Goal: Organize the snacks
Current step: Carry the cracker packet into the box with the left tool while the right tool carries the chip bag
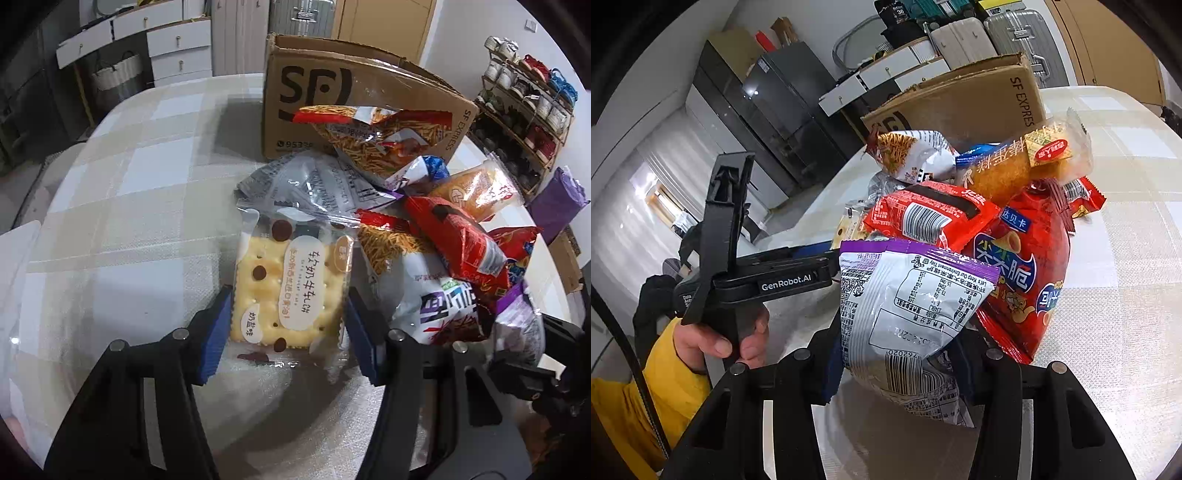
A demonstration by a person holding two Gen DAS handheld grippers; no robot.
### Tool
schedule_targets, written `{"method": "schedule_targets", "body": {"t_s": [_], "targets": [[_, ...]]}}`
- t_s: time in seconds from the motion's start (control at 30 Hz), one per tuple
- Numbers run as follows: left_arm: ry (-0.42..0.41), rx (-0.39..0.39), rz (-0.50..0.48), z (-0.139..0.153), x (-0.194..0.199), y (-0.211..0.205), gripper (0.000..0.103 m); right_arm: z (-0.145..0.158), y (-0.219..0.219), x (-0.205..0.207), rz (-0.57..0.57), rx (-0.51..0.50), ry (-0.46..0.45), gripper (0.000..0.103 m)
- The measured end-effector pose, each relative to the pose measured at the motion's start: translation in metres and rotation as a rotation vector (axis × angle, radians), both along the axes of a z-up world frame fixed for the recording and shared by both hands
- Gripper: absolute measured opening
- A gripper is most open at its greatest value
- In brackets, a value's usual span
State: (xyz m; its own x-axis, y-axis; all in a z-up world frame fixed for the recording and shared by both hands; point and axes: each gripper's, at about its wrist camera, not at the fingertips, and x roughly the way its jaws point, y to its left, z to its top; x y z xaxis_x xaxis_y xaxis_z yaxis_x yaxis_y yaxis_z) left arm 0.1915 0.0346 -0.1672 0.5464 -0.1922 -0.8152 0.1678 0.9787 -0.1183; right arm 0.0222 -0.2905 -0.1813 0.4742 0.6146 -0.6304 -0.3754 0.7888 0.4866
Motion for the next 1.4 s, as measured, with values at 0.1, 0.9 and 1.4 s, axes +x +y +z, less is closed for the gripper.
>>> {"method": "schedule_targets", "body": {"t_s": [0.1, 0.9, 1.4], "targets": [[-0.009, 0.012, 0.023, 0.004, -0.007, 0.002, 0.055, 0.002, -0.001, -0.006, -0.003, 0.002, -0.016, 0.050], [-0.245, -0.037, 0.082, 0.119, -0.132, 0.007, 0.056, 0.109, -0.017, -0.066, -0.048, 0.016, -0.240, 0.050], [-0.329, -0.075, 0.053, 0.174, -0.204, -0.001, 0.056, 0.150, -0.021, -0.081, -0.067, 0.008, -0.285, 0.050]]}}
